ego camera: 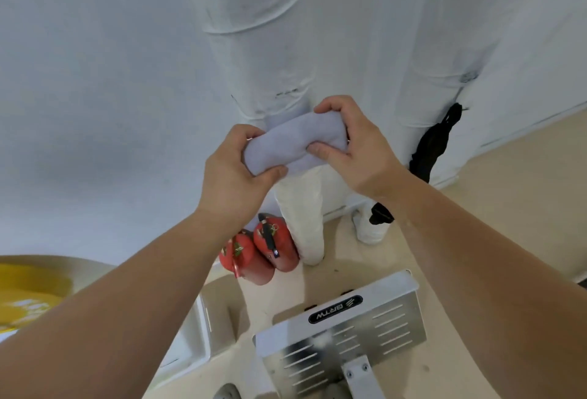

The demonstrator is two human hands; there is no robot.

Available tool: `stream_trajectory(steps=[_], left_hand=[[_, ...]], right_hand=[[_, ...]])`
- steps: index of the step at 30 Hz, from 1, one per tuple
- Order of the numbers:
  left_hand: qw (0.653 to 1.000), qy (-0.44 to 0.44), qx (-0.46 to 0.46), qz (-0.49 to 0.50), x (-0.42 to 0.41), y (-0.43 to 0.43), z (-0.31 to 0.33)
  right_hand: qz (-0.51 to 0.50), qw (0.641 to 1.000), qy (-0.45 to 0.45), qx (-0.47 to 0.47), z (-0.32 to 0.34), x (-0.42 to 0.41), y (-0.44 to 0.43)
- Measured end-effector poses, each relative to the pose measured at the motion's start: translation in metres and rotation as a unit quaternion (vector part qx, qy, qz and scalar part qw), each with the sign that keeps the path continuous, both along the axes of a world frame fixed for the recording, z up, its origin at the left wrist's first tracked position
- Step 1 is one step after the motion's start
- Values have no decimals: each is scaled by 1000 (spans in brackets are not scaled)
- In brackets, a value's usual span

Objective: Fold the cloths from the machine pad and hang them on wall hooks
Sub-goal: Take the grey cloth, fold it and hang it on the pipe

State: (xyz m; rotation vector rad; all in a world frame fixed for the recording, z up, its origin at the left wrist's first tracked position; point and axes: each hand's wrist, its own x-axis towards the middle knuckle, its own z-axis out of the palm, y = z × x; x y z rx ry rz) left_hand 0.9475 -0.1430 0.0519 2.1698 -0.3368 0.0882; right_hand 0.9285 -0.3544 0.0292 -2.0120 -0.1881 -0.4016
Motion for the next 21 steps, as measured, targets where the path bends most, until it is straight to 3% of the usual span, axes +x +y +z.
stream_trajectory(steps=[14, 21], left_hand=[[996, -51, 39, 55, 8, -8, -32], [997, -31, 44, 49, 12, -11, -28]], right_hand=[[-49, 992, -37, -108, -40, 14, 4], [16, 993, 14, -120, -36, 20, -5]])
